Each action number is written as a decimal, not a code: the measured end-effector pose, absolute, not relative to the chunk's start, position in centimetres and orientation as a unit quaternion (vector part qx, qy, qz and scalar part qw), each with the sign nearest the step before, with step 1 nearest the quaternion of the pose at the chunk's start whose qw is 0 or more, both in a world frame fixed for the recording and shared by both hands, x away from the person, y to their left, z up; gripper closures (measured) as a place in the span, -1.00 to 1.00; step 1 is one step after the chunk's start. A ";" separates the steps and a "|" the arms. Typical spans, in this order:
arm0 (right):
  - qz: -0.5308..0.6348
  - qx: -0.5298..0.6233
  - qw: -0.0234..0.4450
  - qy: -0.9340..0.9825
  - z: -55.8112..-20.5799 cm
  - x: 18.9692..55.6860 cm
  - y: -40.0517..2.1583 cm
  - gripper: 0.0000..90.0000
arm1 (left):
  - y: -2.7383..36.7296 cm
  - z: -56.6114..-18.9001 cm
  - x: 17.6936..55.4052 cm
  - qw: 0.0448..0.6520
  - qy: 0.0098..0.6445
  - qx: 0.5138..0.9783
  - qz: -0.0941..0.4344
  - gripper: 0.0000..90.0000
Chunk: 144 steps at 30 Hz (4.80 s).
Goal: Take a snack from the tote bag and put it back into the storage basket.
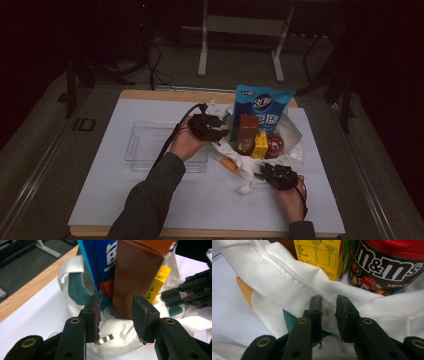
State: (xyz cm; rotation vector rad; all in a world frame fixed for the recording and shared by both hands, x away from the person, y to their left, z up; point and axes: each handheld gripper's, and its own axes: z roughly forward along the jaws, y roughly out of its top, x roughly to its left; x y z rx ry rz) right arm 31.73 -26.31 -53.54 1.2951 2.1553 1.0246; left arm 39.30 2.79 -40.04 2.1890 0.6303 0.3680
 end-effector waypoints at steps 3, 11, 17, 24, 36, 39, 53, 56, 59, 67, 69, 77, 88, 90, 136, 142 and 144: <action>0.370 0.466 0.211 0.775 -53.6 31.7 -26.3 0.66 | 2.7 -39.9 39.3 0.409 0.244 0.867 0.144 0.27; 0.373 0.466 0.211 0.774 -53.6 31.7 -26.4 0.66 | 2.2 -39.6 39.3 0.424 0.210 0.870 0.143 0.06; 0.373 0.466 0.211 0.774 -53.6 31.7 -26.4 0.66 | 1.1 -39.5 39.6 0.422 0.185 0.877 0.138 -0.11; 0.375 0.467 0.210 0.772 -53.6 31.7 -26.4 0.66 | 0.1 -39.6 40.7 0.421 0.163 0.884 0.117 -0.30; 0.380 0.469 0.207 0.770 -53.7 31.7 -26.5 0.66 | -0.4 -40.9 42.6 0.448 0.159 0.876 0.077 -0.55; 0.381 0.470 0.206 0.769 -53.7 31.6 -26.6 0.66 | -0.6 -41.0 42.9 0.456 0.157 0.873 0.074 -0.44; 0.384 0.470 0.202 0.768 -53.7 31.7 -26.7 0.65 | -1.1 -41.7 43.7 0.526 0.171 0.832 0.038 -0.28; 0.387 0.471 0.199 0.768 -53.7 31.7 -26.7 0.64 | -1.3 -41.8 43.7 0.531 0.174 0.828 0.040 -0.28; 0.387 0.471 0.198 0.768 -53.7 31.7 -26.7 0.64 | -1.3 -41.9 43.6 0.535 0.176 0.825 0.040 -0.28; 0.387 0.470 0.198 0.768 -53.7 31.7 -26.7 0.64 | -1.7 -42.5 44.1 0.561 0.190 0.805 0.025 -0.33; 0.387 0.471 0.198 0.768 -53.7 31.7 -26.7 0.64 | -1.8 -42.6 44.2 0.562 0.189 0.805 0.024 -0.38; 0.388 0.469 0.196 0.768 -53.7 31.7 -26.8 0.64 | -2.6 -42.6 44.3 0.558 0.185 0.808 0.034 -0.39; 0.388 0.469 0.196 0.769 -53.7 31.7 -26.8 0.63 | -3.0 -42.8 43.9 0.575 0.202 0.793 0.025 -0.32; 0.388 0.469 0.197 0.769 -53.7 31.7 -26.8 0.63 | -3.0 -42.9 43.8 0.577 0.200 0.791 0.026 -0.30; 0.386 0.463 0.211 0.769 -53.8 31.4 -26.6 0.61 | 3.3 -37.3 39.7 0.624 0.207 0.745 0.113 -0.07; 0.388 0.463 0.211 0.768 -53.8 31.4 -26.6 0.61 | 3.8 -36.7 38.6 0.627 0.204 0.743 0.116 -0.06; 0.388 0.463 0.211 0.768 -53.8 31.4 -26.6 0.61 | 4.0 -36.4 38.3 0.627 0.201 0.744 0.114 -0.06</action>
